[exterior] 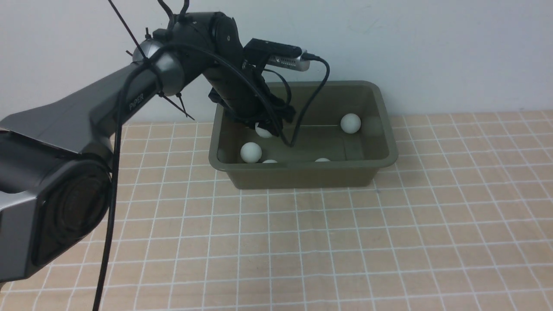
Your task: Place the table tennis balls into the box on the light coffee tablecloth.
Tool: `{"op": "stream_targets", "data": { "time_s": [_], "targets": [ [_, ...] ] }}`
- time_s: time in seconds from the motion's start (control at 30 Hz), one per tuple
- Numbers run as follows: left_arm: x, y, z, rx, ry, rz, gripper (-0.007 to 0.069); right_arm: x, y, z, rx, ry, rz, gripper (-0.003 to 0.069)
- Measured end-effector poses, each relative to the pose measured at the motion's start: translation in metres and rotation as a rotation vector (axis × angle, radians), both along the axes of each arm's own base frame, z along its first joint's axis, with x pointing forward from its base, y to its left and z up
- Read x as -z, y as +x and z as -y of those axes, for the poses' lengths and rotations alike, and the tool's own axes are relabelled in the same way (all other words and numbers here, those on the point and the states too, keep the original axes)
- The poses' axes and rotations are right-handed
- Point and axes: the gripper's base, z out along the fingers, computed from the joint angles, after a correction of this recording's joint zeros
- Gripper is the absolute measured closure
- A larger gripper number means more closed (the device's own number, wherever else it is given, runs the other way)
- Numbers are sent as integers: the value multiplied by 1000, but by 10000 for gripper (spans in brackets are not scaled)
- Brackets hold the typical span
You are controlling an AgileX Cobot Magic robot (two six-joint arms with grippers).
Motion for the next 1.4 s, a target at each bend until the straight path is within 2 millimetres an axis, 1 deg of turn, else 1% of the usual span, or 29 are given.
{"op": "stream_targets", "data": {
  "time_s": [0.17, 0.23, 0.27, 0.4, 0.43, 0.47, 0.5, 0.53, 0.57, 0.63, 0.67, 0.77, 0.8, 0.83, 0.87, 0.9, 0.93, 0.97, 1.0, 1.03, 1.07, 1.1, 1.13, 1.17, 1.2, 1.27, 1.3, 1.33, 1.4],
  "targets": [
    [19, 0, 0, 10, 26, -68, 294, 0, 0, 0, -2, 2, -3, 676],
    [23, 0, 1, 13, 30, -73, 255, 0, 0, 0, -2, 2, -3, 676],
    [22, 0, 1, 13, 30, -72, 222, 0, 0, 0, -2, 2, -4, 676],
    [12, 3, 2, 13, 18, -40, 138, 0, 0, 0, -2, 2, -4, 676],
    [10, 4, 2, 14, 16, -36, 136, 0, 0, 0, -2, 2, -4, 676],
    [3, 5, 2, 16, 11, -23, 127, 0, 0, 0, -2, 2, -4, 676],
    [-1, 5, 2, 18, 10, -20, 127, 0, 0, 0, -2, 2, -4, 676],
    [-10, 4, 2, 26, 13, -23, 132, 0, 0, 0, -2, 2, -4, 676],
    [-12, 4, 3, 26, 11, -18, 132, 0, 0, 0, -2, 2, -4, 676],
    [-31, 1, 1, 45, 29, -29, 180, 0, 0, 0, -2, 2, -4, 676],
    [-44, 0, 0, 49, 33, -6, 214, 0, 0, 1, 4, -6, 0, 676],
    [-82, -4, -6, 43, 44, 88, 369, -1, 1, 2, 17, -20, 20, 676],
    [-85, -5, -6, 42, 44, 94, 381, -1, 1, 2, 17, -19, 21, 676],
    [-103, -11, -9, 40, 44, 128, 470, -2, 2, 4, 30, -35, 36, 676],
    [-119, -18, -12, 40, 40, 157, 537, -3, 3, 5, 41, -49, 48, 676],
    [-143, -28, -17, 42, 29, 205, 607, -3, 4, 7, 55, -68, 60, 676],
    [-153, -33, -18, 43, 24, 226, 631, -3, 4, 8, 62, -77, 66, 676],
    [-174, -44, -23, 46, 12, 268, 663, -4, 5, 10, 78, -99, 78, 676],
    [-188, -52, -25, 47, 4, 297, 676, -5, 5, 11, 84, -107, 85, 676],
    [-207, -64, -30, 50, -8, 340, 687, -6, 6, 13, 97, -124, 100, 676],
    [-211, -66, -30, 51, -11, 347, 690, -6, 6, 13, 99, -125, 104, 676],
    [-232, -81, -36, 56, -22, 394, 693, -7, 7, 14, 107, -136, 120, 676],
    [-245, -92, -40, 59, -29, 423, 693, -8, 8, 15, 112, -142, 134, 676],
    [-250, -96, -42, 60, -31, 433, 693, -8, 8, 15, 115, -146, 140, 676],
    [-269, -115, -49, 67, -36, 474, 693, -9, 10, 15, 119, -151, 165, 676],
    [-281, -131, -55, 76, -37, 499, 693, -6, 14, 14, 121, -152, 189, 676],
    [-290, -145, -60, 82, -32, 513, 693, 0, 18, 13, 120, -151, 195, 676],
    [-292, -149, -62, 84, -30, 516, 693, 2, 19, 12, 119, -150, 194, 676],
    [-301, -173, -72, 81, -15, 526, 693, 17, 27, 9, 119, -144, 169, 676]
  ]
}}
